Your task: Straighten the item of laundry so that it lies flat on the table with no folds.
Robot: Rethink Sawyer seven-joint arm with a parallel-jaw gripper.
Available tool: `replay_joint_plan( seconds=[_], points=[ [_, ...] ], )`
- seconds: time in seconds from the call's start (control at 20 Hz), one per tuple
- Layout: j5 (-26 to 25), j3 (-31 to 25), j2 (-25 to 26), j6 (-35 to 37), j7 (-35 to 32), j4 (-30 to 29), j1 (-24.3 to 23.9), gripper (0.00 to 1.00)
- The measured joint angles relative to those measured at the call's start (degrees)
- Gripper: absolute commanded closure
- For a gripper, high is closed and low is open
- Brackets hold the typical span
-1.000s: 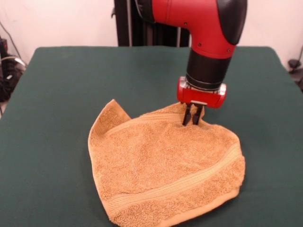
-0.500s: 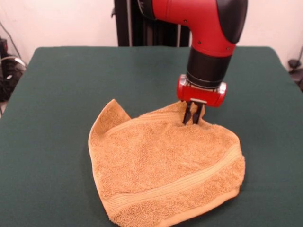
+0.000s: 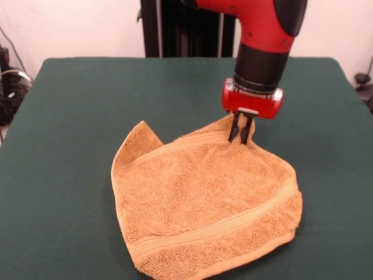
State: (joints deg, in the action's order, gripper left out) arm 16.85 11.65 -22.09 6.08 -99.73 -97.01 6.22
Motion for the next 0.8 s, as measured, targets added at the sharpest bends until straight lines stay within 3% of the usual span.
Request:
replay_joint_plan(
  seconds=[0.45, 0.8],
  points=[
    [6.5, 0.8, -5.1, 0.2, -1.4, -2.7, 7.8, 1.0],
    [10.9, 1.4, -8.1, 3.6, -6.5, -2.9, 14.7, 1.0]
  ],
)
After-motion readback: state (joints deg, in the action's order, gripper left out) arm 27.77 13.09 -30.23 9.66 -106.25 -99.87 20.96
